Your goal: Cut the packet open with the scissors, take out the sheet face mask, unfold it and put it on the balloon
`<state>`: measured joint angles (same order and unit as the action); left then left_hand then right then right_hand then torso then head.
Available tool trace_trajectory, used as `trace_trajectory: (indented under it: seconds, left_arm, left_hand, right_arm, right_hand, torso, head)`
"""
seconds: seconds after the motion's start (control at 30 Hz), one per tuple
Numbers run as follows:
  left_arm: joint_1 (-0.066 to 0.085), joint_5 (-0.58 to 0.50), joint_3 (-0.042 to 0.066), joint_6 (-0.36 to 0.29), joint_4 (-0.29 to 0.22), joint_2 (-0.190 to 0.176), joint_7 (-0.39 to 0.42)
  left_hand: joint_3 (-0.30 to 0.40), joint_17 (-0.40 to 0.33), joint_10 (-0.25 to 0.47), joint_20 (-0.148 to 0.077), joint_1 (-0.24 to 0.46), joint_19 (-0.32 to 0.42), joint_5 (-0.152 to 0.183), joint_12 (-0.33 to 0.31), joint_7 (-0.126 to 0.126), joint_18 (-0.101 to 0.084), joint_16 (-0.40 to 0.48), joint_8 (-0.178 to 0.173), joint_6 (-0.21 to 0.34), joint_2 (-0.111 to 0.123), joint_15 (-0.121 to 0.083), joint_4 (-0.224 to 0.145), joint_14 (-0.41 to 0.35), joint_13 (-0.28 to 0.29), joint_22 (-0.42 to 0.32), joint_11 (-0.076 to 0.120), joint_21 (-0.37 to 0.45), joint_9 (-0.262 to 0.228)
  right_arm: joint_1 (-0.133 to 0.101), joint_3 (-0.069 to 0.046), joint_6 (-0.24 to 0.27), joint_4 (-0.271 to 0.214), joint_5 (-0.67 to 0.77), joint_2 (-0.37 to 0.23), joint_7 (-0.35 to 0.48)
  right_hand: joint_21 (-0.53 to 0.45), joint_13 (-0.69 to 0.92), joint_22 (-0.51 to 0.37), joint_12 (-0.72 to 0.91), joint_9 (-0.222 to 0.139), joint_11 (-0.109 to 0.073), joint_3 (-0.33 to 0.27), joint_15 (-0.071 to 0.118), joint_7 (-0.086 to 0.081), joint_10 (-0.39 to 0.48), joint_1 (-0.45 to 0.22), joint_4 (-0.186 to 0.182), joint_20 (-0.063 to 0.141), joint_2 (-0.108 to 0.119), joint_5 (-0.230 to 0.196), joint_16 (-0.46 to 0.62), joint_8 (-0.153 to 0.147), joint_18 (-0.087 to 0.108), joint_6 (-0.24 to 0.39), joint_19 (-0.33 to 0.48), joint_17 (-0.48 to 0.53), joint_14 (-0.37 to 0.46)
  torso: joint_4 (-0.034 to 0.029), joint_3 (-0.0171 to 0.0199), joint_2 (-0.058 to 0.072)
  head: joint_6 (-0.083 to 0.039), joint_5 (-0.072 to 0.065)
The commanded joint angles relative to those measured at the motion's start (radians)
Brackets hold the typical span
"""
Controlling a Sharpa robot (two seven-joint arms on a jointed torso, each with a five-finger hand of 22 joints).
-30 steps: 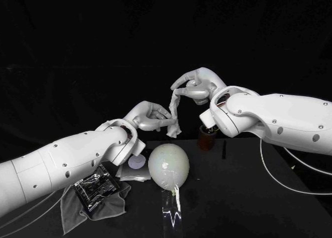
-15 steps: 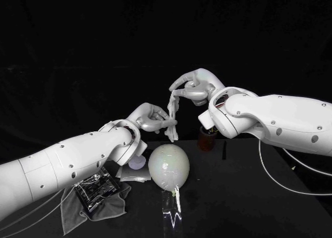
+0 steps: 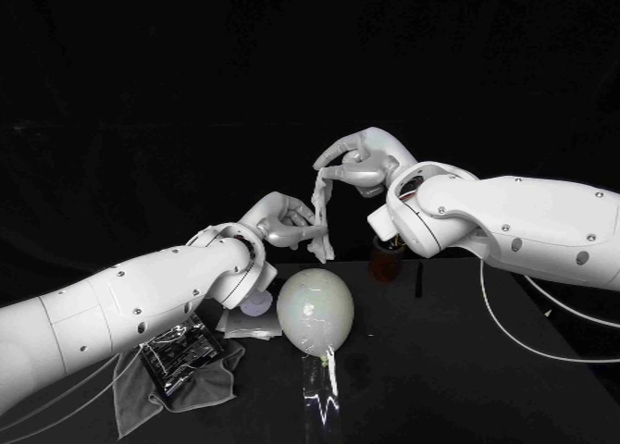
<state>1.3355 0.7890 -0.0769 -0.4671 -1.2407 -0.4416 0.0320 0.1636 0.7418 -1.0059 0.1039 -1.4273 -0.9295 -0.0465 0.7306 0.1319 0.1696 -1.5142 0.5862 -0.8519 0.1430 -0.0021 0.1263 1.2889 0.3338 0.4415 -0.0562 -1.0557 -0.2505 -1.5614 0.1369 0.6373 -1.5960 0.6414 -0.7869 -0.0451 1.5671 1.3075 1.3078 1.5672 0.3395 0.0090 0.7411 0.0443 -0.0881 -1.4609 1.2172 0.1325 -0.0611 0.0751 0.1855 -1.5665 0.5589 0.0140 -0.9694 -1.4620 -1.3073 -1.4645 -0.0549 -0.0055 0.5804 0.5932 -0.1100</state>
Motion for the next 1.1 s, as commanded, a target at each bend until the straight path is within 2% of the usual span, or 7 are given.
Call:
trace_trajectory:
  seconds: [0.03,0.13,0.23,0.37,0.67,0.9,1.1]
  left_arm:
    - [0.001,0.029,0.001,-0.020,-0.005,-0.001,0.000]
    - [0.001,0.033,0.002,-0.022,-0.007,-0.003,0.004]
    - [0.001,0.038,0.002,-0.021,-0.008,-0.005,0.006]
    - [0.001,0.045,0.002,-0.015,-0.010,-0.008,0.008]
    - [0.001,0.050,0.002,-0.003,-0.019,-0.018,0.009]
    - [0.001,0.047,0.002,-0.009,-0.017,-0.020,0.009]
    - [0.001,0.030,0.002,-0.018,-0.015,-0.021,0.014]
  left_hand:
    - [0.067,0.000,0.014,-0.004,-0.079,-0.001,-0.003,-0.021,-0.004,0.015,0.000,-0.007,-0.009,-0.019,-0.005,-0.027,0.000,-0.016,0.003,0.001,-0.010,0.007]
    - [0.161,-0.011,0.005,-0.005,-0.102,0.010,-0.002,-0.052,0.003,0.013,0.002,-0.021,-0.022,0.009,0.004,-0.037,-0.010,-0.043,0.014,-0.005,-0.026,0.019]
    - [0.202,-0.030,0.003,-0.004,-0.110,0.017,-0.002,-0.063,0.003,0.013,0.005,-0.025,-0.025,0.021,0.002,-0.046,-0.020,-0.053,0.019,-0.007,-0.034,0.022]
    - [0.316,-0.062,-0.003,0.004,-0.072,0.046,-0.004,-0.094,0.013,0.013,0.011,-0.034,-0.025,0.075,0.012,-0.061,-0.045,-0.083,0.038,-0.019,-0.062,0.031]
    - [0.354,-0.098,0.012,0.011,-0.035,0.062,-0.002,-0.109,0.021,0.012,0.017,-0.038,-0.011,0.107,0.020,-0.071,-0.065,-0.096,0.043,-0.027,-0.069,0.035]
    - [0.390,-0.092,0.013,0.015,-0.035,0.065,-0.002,-0.106,0.028,0.014,0.016,-0.034,-0.006,0.099,0.025,-0.089,-0.064,-0.099,0.047,-0.032,-0.077,0.034]
    - [0.480,-0.075,0.001,0.008,-0.027,0.075,-0.003,-0.093,0.024,0.016,0.016,-0.020,-0.025,0.051,0.018,-0.111,-0.050,-0.103,0.071,-0.024,-0.120,0.032]
  right_arm:
    - [-0.001,-0.001,0.001,0.003,0.015,0.001,0.002]
    - [-0.001,-0.001,0.002,0.004,0.015,0.000,0.001]
    - [-0.001,-0.001,0.002,0.005,0.015,-0.001,0.001]
    - [-0.001,-0.001,0.004,0.009,0.014,-0.003,0.001]
    - [-0.001,-0.001,0.004,0.013,0.015,-0.005,0.001]
    - [-0.001,-0.001,0.003,0.006,0.015,-0.010,0.001]
    - [-0.001,-0.001,0.002,0.004,0.015,-0.012,0.001]
  right_hand:
    - [0.004,0.263,0.263,0.004,0.001,0.002,0.000,0.006,-0.002,-0.110,-0.005,0.006,0.001,-0.007,-0.005,-0.004,0.005,-0.014,-0.003,-0.109,-0.264,-0.106]
    - [0.004,0.263,0.263,0.004,0.001,0.002,0.000,0.006,-0.002,-0.110,-0.005,0.006,0.001,-0.007,-0.005,-0.004,0.005,-0.014,-0.003,-0.109,-0.264,-0.106]
    - [0.004,0.263,0.263,0.004,0.001,0.002,0.000,0.006,-0.002,-0.110,-0.005,0.006,0.001,-0.007,-0.005,-0.004,0.005,-0.014,-0.003,-0.109,-0.264,-0.106]
    - [0.004,0.263,0.263,0.004,0.001,0.002,0.000,0.006,-0.002,-0.110,-0.005,0.006,0.001,-0.007,-0.005,-0.004,0.005,-0.014,-0.003,-0.109,-0.264,-0.106]
    - [0.004,0.263,0.263,0.004,0.001,0.002,0.000,0.006,-0.002,-0.110,-0.006,0.007,0.001,-0.006,-0.003,-0.004,0.006,-0.014,-0.003,-0.109,-0.264,-0.106]
    - [0.004,0.263,0.263,0.004,0.001,0.002,0.000,0.006,-0.002,-0.110,-0.006,0.007,0.001,-0.006,-0.002,-0.004,0.006,-0.014,-0.003,-0.109,-0.264,-0.106]
    - [0.004,0.263,0.263,0.004,0.001,0.002,0.000,0.006,-0.002,-0.110,-0.006,0.007,0.001,-0.006,-0.002,-0.004,0.006,-0.014,-0.003,-0.109,-0.264,-0.106]
  torso:
    - [0.0002,-0.0002,0.000]
    - [0.0002,-0.0002,0.000]
    - [0.0001,0.0001,0.000]
    - [-0.0009,0.0002,0.000]
    - [-0.0006,0.0001,0.000]
    - [0.0002,-0.0004,0.000]
    - [-0.0003,0.0002,-0.001]
  head:
    - [0.001,-0.002]
    - [0.001,-0.002]
    - [0.002,-0.002]
    - [0.001,-0.003]
    - [0.001,-0.004]
    - [0.003,-0.002]
    - [0.002,0.000]
